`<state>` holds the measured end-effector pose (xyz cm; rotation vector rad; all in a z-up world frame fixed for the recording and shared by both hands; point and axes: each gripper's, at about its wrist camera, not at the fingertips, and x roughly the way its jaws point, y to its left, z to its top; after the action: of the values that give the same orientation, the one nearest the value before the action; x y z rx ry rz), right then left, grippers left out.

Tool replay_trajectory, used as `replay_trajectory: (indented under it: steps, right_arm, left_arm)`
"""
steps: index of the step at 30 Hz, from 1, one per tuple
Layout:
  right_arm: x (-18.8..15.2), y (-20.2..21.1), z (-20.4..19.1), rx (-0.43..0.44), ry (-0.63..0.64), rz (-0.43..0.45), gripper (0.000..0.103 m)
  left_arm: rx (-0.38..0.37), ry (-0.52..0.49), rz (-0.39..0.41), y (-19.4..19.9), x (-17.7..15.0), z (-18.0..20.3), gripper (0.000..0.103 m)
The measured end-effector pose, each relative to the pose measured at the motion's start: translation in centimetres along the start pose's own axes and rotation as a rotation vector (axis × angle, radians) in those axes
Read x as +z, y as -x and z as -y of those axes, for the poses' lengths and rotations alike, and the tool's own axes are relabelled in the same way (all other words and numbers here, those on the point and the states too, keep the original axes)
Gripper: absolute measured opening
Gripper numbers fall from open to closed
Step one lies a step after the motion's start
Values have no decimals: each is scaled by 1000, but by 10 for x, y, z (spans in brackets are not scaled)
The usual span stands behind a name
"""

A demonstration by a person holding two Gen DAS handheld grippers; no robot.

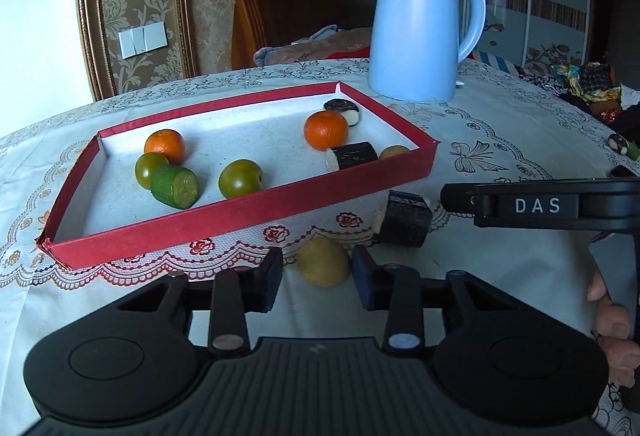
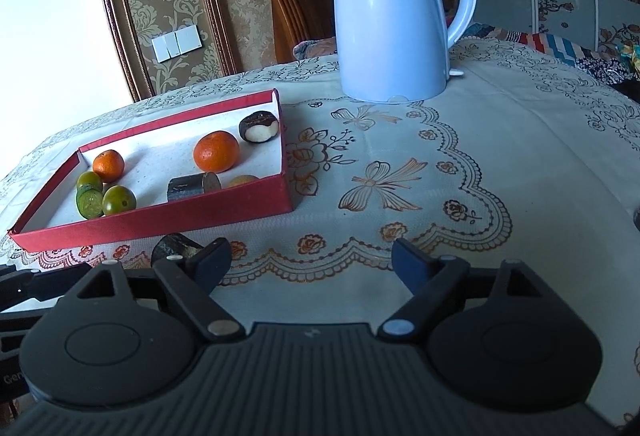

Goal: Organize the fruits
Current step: 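Lower the left gripper onto the brown kiwi and close while the right holds the sugarcane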

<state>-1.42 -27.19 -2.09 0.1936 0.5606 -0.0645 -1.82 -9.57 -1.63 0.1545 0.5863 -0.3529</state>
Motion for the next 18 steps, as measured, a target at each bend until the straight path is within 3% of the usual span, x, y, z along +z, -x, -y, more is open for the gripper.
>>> replay_trajectory:
  steps: [5,10,18]
  right_arm:
    - [0,1,1,5,0,2,88]
    - [-1,5,-2,35,14,28,88]
    - [-7,18,-34,125,225,56,88]
  left_arm:
    - [1,16,6,1,-1,-6,28]
    - [52,35,29,7,-1,-19,28]
    - [125,124,33,14,-6,-58,28]
